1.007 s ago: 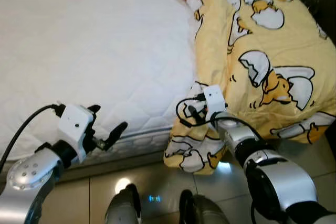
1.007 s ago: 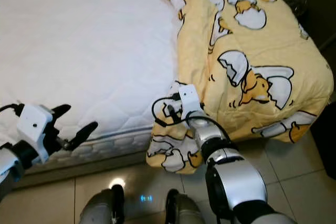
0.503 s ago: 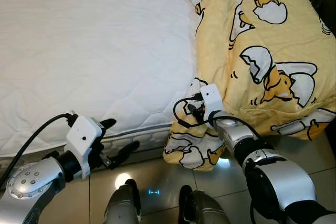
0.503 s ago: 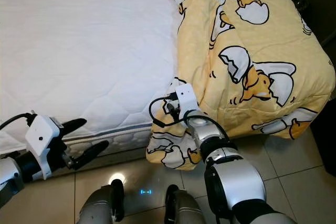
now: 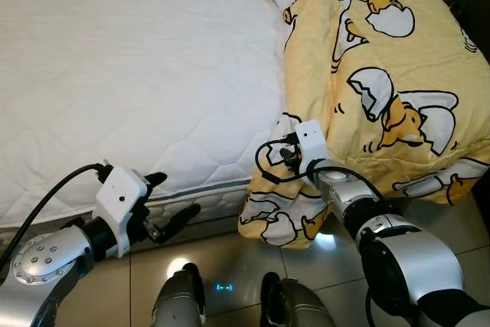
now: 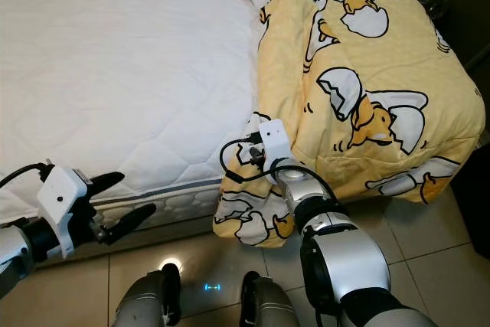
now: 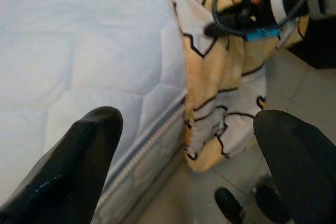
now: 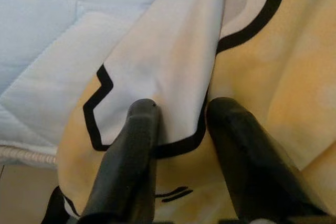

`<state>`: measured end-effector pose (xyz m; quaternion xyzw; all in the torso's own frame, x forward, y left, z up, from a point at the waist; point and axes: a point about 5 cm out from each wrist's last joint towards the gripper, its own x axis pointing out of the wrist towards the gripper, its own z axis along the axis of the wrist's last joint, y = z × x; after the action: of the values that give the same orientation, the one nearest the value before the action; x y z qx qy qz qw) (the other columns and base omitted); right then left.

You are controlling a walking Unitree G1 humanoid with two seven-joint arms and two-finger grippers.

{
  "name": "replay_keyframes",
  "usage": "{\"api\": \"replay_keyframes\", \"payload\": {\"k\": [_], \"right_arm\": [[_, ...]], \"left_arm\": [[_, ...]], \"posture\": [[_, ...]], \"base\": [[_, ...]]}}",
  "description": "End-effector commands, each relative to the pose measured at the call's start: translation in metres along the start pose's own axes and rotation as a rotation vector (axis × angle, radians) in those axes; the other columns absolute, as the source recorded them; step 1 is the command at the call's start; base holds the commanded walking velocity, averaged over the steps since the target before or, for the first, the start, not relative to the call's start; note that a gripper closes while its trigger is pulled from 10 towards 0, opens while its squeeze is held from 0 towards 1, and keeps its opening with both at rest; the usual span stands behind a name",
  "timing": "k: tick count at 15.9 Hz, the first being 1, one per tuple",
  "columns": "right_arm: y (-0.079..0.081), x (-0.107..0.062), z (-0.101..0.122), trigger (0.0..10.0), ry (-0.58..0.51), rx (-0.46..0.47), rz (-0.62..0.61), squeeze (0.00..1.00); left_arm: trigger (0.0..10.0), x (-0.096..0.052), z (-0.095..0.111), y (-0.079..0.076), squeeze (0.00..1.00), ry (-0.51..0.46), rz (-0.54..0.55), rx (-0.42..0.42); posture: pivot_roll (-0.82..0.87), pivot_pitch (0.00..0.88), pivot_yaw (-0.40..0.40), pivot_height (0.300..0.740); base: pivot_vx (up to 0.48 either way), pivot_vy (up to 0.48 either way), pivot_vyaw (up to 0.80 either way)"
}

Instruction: Clean up the room

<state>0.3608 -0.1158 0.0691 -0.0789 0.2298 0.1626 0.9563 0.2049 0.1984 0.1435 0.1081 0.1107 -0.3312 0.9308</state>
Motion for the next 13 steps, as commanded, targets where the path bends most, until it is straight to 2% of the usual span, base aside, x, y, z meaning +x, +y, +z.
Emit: {"api": "replay_keyframes", "payload": {"k": [1,6,8,11,13], "right_arm": [[-0.003,-0.001,-0.001,0.0,0.012,-0.008,0.009,0.0],[-0.005,-0.002,-0.002,0.0,0.016,-0.007,0.025,0.0],[-0.006,-0.002,0.0,0.0,0.001,0.042,0.031,0.0],[-0.009,-0.002,0.004,0.0,-0.023,0.049,0.038,0.0],[-0.018,-0.004,0.021,0.0,-0.125,0.158,0.03,0.0]], "left_arm": [[10.0,0.0,-0.005,0.001,0.0,0.015,0.021,-0.002],[10.0,-0.005,-0.008,0.013,0.0,0.024,0.112,0.018],[10.0,-0.006,-0.007,0.017,0.0,0.01,0.139,0.03],[10.0,-0.004,-0.005,0.022,0.0,-0.008,0.162,0.026],[10.0,0.0,-0.003,0.023,0.0,-0.036,0.175,0.022]], "posture": [[0.19,0.233,-0.085,0.74],[0.2,0.229,-0.096,0.74],[0.2,0.236,-0.099,0.74],[0.19,0.229,-0.102,0.74],[0.18,0.215,-0.104,0.74]], "base": [[0.0,0.0,0.0],[0.0,0.0,0.0],[0.0,0.0,0.0],[0.0,0.0,0.0],[0.0,0.0,0.0]]}}
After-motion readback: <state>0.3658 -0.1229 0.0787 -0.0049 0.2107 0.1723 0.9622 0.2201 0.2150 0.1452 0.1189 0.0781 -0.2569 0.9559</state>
